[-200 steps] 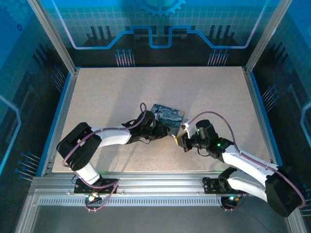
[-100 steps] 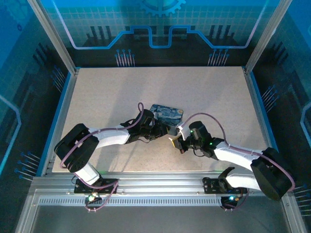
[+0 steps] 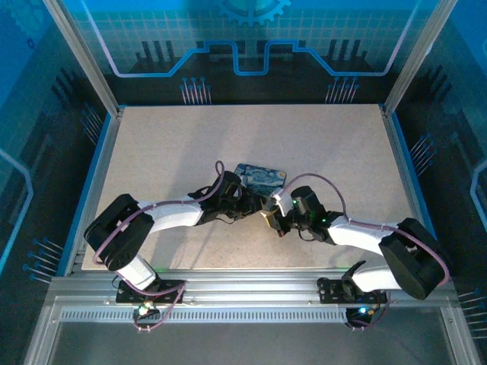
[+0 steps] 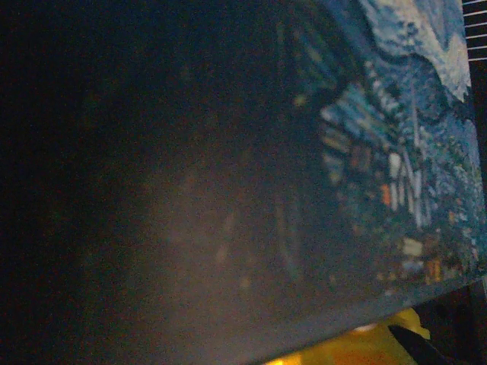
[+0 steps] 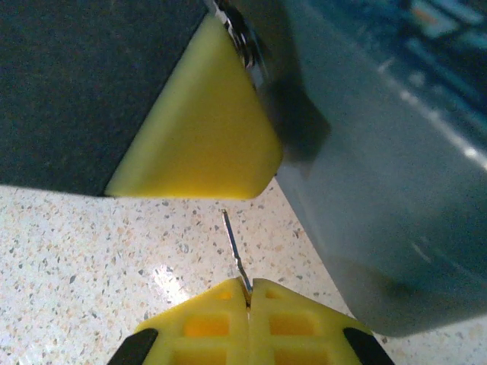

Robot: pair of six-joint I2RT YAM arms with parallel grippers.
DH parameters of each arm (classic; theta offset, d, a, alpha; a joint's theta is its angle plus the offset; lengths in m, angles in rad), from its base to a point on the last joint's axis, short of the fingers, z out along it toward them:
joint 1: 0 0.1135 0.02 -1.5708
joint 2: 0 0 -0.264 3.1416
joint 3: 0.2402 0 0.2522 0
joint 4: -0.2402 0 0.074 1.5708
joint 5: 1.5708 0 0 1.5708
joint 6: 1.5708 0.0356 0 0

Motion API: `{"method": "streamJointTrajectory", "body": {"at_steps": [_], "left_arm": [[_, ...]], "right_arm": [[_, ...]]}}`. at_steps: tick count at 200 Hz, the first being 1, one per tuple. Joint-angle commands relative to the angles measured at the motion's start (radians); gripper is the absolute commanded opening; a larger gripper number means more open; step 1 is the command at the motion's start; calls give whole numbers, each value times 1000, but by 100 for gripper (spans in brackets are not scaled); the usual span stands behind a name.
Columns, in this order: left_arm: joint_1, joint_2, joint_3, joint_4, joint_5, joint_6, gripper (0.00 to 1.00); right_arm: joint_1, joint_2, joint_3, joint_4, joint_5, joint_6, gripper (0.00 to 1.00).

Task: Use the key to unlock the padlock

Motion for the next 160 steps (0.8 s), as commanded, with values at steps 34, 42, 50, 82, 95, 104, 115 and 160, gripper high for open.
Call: {"method": "streamJointTrajectory", "body": {"at_steps": [34, 42, 50, 82, 95, 104, 115, 160], "left_arm": [[5, -39, 5, 0, 29, -10, 23], [6, -39, 5, -2, 29, -10, 23], [6, -38, 4, -4, 28, -9, 22], [5, -41, 1, -3, 25, -9, 23], [5, -41, 0, -3, 24, -9, 22], [5, -40, -2, -2, 23, -10, 23], [5, -41, -1, 0, 24, -10, 22], [6, -41, -5, 5, 22, -11, 22]], "right_arm": [[-7, 42, 30, 73, 0, -11, 3], [-11, 44, 30, 76, -2, -11, 3], [-14, 45, 31, 76, -2, -11, 3], [-27, 46, 29, 76, -7, -11, 3], [-31, 46, 27, 76, -7, -10, 3], [-34, 46, 27, 76, -8, -10, 3], [-37, 46, 29, 76, -10, -10, 3], [-54, 59, 39, 73, -21, -8, 3]]}}
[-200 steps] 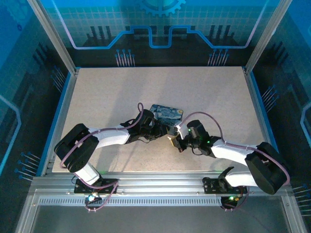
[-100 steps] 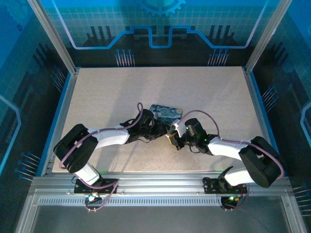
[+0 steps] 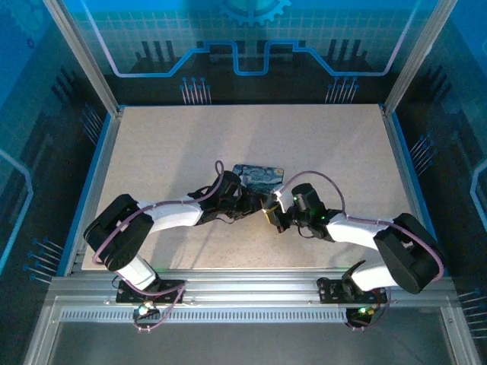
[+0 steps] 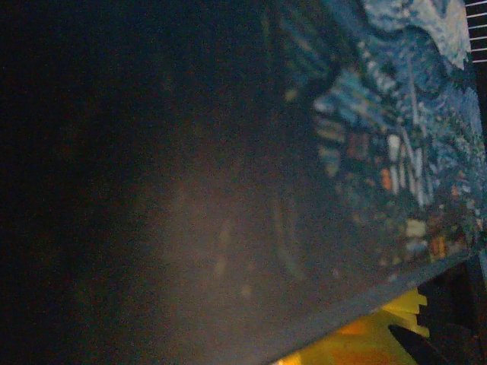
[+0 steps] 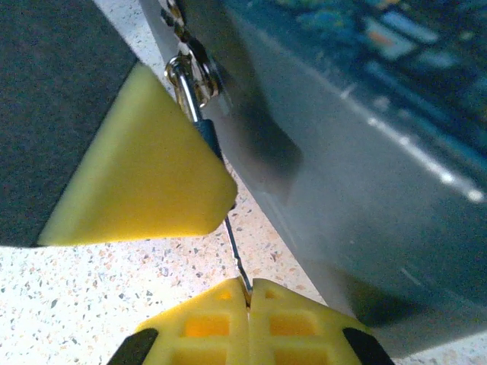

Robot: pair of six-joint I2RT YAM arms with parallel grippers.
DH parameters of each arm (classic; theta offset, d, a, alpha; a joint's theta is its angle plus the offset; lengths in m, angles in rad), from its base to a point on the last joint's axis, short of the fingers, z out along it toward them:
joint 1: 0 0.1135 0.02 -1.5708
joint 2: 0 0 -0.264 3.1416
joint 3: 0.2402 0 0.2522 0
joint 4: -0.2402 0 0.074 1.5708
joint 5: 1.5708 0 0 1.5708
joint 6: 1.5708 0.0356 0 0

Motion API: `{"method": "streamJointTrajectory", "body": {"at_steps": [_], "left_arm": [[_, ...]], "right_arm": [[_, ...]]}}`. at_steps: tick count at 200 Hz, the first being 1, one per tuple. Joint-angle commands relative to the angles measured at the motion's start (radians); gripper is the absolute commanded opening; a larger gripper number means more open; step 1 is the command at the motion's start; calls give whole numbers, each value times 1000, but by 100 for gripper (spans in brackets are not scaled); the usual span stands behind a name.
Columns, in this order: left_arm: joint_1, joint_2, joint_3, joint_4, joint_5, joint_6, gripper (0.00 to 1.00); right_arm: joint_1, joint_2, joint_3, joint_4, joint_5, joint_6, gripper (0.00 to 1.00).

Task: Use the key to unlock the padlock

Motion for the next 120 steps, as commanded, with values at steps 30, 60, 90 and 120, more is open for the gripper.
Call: {"method": "streamJointTrajectory", "body": {"at_steps": [30, 60, 90, 120], "left_arm": [[6, -36, -4, 7, 24, -9, 22], [5, -37, -6, 8, 25, -11, 23], [5, -38, -8, 8, 25, -13, 23], [6, -38, -6, 6, 23, -13, 23]], "right_arm": [[-23, 23, 40, 22, -14, -9, 3], [-26, 36, 46, 31, -27, -7, 3], [-26, 44, 48, 43, -43, -7, 3], [-26, 40, 39, 52, -51, -8, 3]]}}
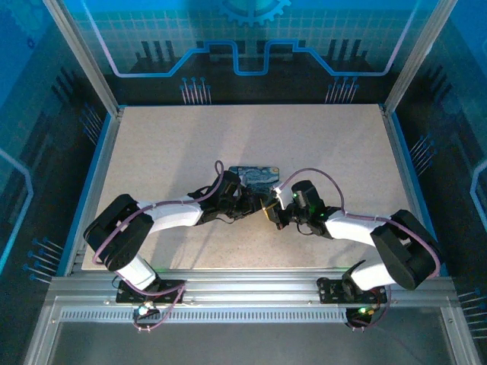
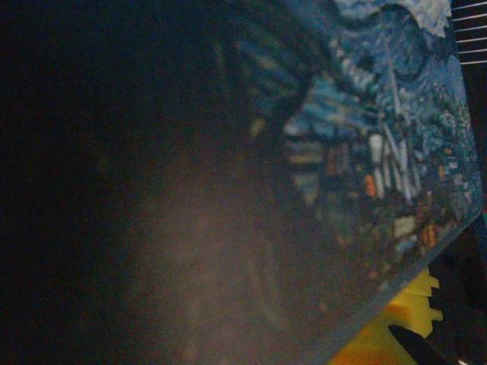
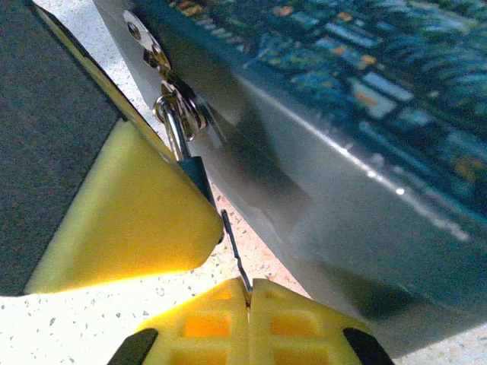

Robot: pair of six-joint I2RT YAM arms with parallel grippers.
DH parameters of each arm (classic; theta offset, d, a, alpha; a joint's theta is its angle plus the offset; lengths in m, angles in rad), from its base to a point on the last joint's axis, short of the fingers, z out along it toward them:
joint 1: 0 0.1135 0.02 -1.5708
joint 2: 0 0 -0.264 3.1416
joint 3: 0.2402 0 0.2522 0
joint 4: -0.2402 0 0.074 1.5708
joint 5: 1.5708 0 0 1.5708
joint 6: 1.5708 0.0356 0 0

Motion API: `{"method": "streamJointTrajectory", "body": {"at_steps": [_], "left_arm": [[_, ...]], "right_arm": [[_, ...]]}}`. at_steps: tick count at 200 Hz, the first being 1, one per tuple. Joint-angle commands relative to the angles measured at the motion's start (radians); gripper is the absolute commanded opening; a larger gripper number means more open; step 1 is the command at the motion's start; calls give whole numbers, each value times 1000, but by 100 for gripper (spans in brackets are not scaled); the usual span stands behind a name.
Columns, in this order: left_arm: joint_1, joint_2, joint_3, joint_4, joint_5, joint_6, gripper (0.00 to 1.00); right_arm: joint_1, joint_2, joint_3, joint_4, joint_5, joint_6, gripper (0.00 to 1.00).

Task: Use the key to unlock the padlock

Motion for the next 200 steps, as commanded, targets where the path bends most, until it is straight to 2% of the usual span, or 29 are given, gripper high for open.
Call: {"method": "streamJointTrajectory", "body": {"at_steps": [1, 200], "left_arm": [[5, -38, -6, 6, 23, -13, 23], [9, -35, 6, -8, 15, -44, 23]], "right_arm": [[-9, 10, 13, 35, -27, -8, 3], [-5, -64, -65, 29, -59, 6, 3]]}}
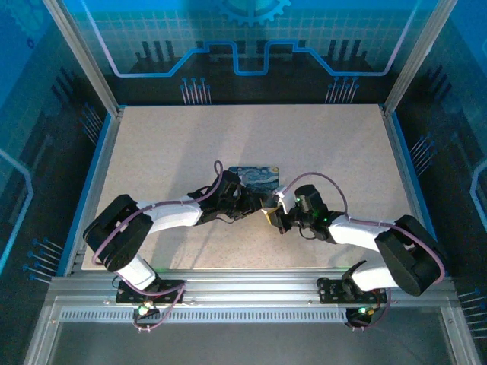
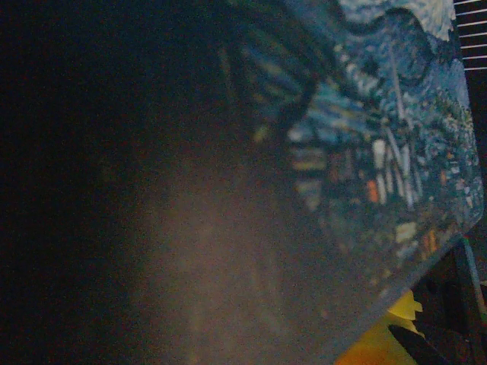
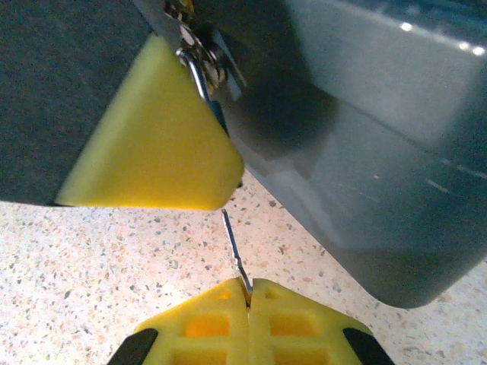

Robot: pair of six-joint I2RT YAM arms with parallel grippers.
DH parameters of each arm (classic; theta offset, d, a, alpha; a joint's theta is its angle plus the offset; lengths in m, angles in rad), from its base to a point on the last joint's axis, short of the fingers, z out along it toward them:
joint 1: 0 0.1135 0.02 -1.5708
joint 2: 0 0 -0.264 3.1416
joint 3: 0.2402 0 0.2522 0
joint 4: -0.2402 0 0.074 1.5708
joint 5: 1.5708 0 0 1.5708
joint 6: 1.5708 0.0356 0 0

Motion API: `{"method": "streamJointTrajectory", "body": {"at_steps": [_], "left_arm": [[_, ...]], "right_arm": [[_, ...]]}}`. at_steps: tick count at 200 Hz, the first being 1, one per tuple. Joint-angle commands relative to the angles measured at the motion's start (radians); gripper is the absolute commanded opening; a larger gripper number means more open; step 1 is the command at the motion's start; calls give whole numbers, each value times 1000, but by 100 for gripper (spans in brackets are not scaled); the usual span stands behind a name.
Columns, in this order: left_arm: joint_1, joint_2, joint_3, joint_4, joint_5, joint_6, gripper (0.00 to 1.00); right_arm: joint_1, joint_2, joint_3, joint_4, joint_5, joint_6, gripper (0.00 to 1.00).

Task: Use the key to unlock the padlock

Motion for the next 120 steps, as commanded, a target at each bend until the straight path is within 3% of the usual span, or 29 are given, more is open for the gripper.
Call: {"method": "streamJointTrajectory", "body": {"at_steps": [1, 120], "left_arm": [[7, -31, 7, -7, 15, -18, 23], [6, -30, 6, -14, 20, -16, 22]], "right_arm": [[-5, -13, -4, 13, -34, 5, 3], [-1, 11, 25, 45, -18, 17, 3]]}}
